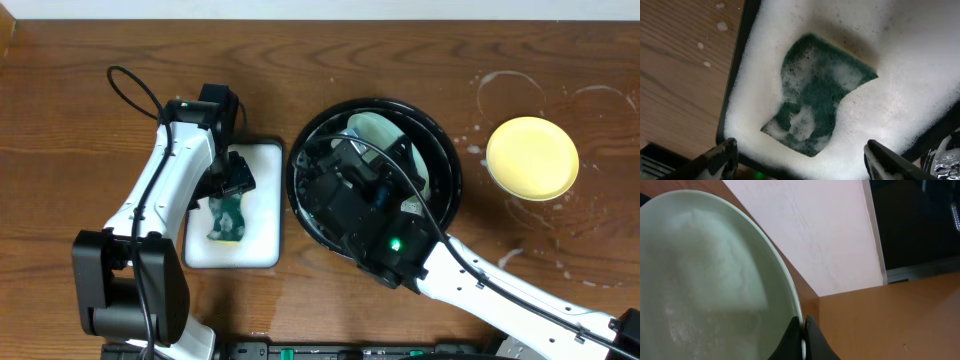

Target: Clean dirty plates on tray and stack at the side

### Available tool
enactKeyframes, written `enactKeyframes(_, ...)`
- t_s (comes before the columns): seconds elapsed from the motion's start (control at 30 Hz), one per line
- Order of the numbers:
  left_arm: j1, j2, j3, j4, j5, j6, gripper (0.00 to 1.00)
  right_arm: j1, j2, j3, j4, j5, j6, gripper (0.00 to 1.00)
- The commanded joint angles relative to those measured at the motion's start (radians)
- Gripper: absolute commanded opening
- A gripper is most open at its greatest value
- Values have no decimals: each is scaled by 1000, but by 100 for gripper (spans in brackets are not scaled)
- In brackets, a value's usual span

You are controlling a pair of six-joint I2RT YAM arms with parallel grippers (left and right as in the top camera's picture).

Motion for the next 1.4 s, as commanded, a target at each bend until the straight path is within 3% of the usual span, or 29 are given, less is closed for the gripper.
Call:
enactKeyframes(0.0,4,-3,0,-3,-20,3,81,-23,-14,9,0,33,0,1)
enactKeyframes(0.43,4,-3,0,-3,-20,3,81,-29,-14,9,0,35,36,1)
enactKeyframes(0.5,4,-3,0,-3,-20,3,81,-37,-14,9,-16,15,123,1)
enactKeyframes(0.6,4,-3,0,-3,-20,3,81,-85,-14,9,-89,-66,370,1)
enactKeyframes(0.73,4,-3,0,-3,-20,3,81,-192,-22,9,-185,-356,557,1)
enactKeyframes(0.87,4,-3,0,-3,-20,3,81,-362,-36,9,-220,-745,608,1)
enactKeyframes(1.07,4,-3,0,-3,-20,3,81,-737,-109,9,-226,-1255,610,1)
enactKeyframes(1.23,4,-3,0,-3,-20,3,81,-1106,-112,9,-232,-1495,610,1)
enactKeyframes(1.37,4,-3,0,-3,-20,3,81,-1354,-53,8,-238,-1561,610,1)
